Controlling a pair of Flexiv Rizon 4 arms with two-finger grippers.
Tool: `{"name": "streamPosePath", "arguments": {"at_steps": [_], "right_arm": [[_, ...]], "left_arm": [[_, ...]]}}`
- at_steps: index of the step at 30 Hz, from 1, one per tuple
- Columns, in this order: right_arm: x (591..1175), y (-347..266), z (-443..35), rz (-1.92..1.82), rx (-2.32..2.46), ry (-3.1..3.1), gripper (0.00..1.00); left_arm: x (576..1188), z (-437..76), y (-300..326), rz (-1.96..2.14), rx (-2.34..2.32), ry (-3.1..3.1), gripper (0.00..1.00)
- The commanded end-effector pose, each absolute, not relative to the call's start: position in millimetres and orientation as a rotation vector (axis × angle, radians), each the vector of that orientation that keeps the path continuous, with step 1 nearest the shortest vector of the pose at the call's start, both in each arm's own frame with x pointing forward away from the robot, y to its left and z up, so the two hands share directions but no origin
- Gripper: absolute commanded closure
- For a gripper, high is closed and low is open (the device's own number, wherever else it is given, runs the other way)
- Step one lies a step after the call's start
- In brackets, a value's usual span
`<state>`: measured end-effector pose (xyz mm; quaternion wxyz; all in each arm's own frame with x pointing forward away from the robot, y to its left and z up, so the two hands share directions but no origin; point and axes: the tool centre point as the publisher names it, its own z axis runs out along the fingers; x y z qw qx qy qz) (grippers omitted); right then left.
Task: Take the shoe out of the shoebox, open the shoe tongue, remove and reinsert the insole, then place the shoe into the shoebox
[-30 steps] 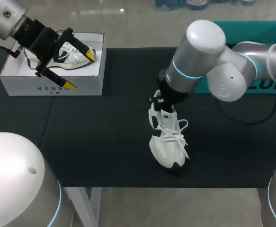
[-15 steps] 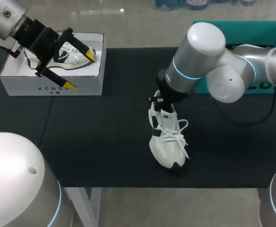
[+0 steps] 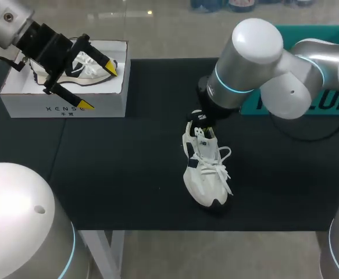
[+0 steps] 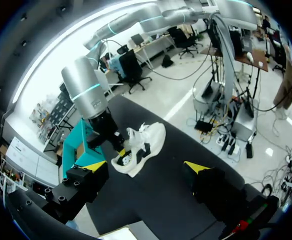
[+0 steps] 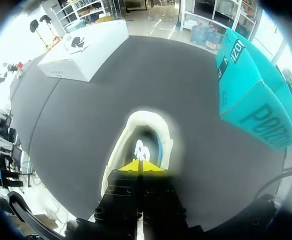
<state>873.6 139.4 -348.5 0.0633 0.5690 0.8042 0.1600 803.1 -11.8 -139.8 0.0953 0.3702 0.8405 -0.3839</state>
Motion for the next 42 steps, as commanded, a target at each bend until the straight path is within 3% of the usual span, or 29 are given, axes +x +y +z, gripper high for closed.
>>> {"name": "streamPosePath", "arguments": {"at_steps": [1,18,33,42], "right_arm": [[881,146,-362,0.458,1.716,2.411,1.0],[883,140,-407,0.373,1.712,2.419,1.0],[872,130,-352,0.422,1.676,2.374,1.0],[885,143,-369,0.349,1.647,2.429,1.0]], "left_arm": [[803,-139,-12,-1.132,1.099,2.495,0.0],[803,-139,-12,-1.132,1.099,2.495,0.0],[803,-139,-12,-1.132,1.099,2.495,0.0],[803,-139,-12,-1.132,1.099,2.495,0.0]]}}
